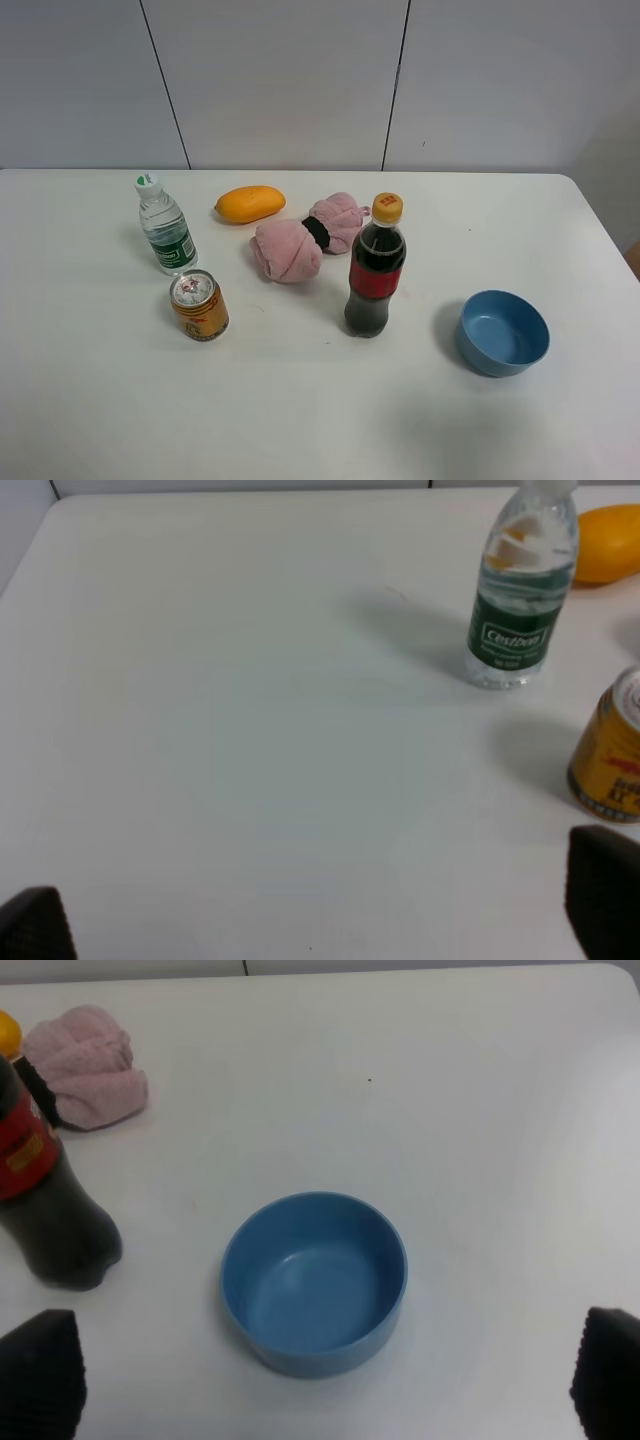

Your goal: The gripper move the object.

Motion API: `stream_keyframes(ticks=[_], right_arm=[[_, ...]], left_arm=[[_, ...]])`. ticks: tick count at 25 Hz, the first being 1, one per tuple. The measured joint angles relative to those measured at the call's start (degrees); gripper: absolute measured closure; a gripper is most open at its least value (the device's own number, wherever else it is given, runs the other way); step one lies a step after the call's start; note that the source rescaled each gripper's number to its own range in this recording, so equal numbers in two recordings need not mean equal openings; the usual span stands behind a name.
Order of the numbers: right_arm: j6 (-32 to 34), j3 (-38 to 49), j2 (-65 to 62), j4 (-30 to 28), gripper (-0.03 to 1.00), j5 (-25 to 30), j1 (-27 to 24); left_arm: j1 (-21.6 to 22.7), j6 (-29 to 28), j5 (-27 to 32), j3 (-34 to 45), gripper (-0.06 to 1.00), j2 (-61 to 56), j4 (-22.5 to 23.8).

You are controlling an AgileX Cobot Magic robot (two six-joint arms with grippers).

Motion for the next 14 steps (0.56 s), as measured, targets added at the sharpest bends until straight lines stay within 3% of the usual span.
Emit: stream_keyframes(ticks=[14], right_arm=[[-0.1,0.0,0.0,0.0,-0.03,0.0,0.0]], left_arm=[[0.0,0.0,0.0,0.0,-0.06,0.0,0.0]])
